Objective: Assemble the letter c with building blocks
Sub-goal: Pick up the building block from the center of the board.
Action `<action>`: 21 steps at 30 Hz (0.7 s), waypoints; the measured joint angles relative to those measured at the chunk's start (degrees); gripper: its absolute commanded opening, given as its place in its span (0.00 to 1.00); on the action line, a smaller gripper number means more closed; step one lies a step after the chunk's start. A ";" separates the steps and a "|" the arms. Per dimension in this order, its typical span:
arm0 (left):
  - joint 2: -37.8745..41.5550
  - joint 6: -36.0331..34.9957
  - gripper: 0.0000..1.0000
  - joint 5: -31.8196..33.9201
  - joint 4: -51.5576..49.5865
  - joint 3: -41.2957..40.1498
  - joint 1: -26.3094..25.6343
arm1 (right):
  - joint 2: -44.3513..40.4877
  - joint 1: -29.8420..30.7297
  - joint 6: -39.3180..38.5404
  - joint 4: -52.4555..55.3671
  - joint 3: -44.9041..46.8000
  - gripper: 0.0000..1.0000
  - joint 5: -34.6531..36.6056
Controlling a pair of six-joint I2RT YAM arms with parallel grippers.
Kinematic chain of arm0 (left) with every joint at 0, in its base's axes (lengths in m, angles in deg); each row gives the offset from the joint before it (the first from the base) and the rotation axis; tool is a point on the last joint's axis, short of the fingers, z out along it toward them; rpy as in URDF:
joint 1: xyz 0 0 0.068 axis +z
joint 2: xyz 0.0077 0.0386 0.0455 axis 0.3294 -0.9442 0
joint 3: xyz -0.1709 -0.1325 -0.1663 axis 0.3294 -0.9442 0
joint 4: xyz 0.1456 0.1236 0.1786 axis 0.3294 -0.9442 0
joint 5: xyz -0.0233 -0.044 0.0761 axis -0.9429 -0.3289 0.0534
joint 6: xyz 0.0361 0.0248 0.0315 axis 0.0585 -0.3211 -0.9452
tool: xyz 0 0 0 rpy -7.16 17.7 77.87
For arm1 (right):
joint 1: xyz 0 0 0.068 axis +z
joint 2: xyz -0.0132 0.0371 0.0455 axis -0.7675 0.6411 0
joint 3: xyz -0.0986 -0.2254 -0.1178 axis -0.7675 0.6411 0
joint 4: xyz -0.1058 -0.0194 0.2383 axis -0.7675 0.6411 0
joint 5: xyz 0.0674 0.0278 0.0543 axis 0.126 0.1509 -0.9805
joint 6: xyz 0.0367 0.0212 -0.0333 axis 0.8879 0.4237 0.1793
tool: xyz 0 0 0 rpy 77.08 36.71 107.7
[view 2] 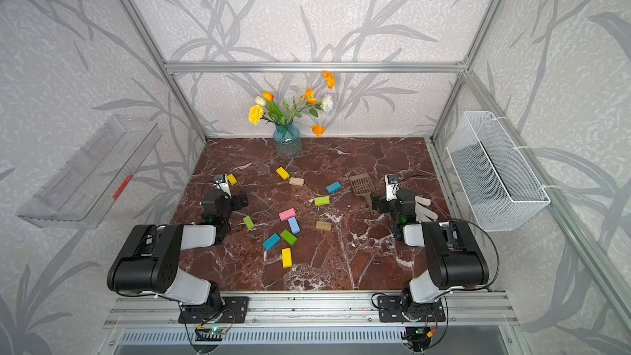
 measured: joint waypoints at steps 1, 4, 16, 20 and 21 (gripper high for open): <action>0.00 0.00 1.00 0.00 0.00 0.00 0.00 | 0.00 0.00 0.00 0.00 0.00 0.99 0.00; 0.00 0.00 1.00 0.00 0.00 0.00 0.00 | 0.00 0.00 0.00 0.00 0.00 0.99 0.00; 0.00 0.00 1.00 0.00 0.02 0.00 0.00 | 0.00 0.00 0.00 -0.02 0.00 1.00 0.00; 2.01 -0.17 0.97 0.04 -1.86 0.00 0.00 | -2.47 0.07 -0.20 3.04 -0.42 0.98 -0.04; 3.80 -0.09 0.97 0.15 -4.13 0.17 0.00 | -4.09 0.15 -0.26 5.62 -1.05 0.96 -0.07</action>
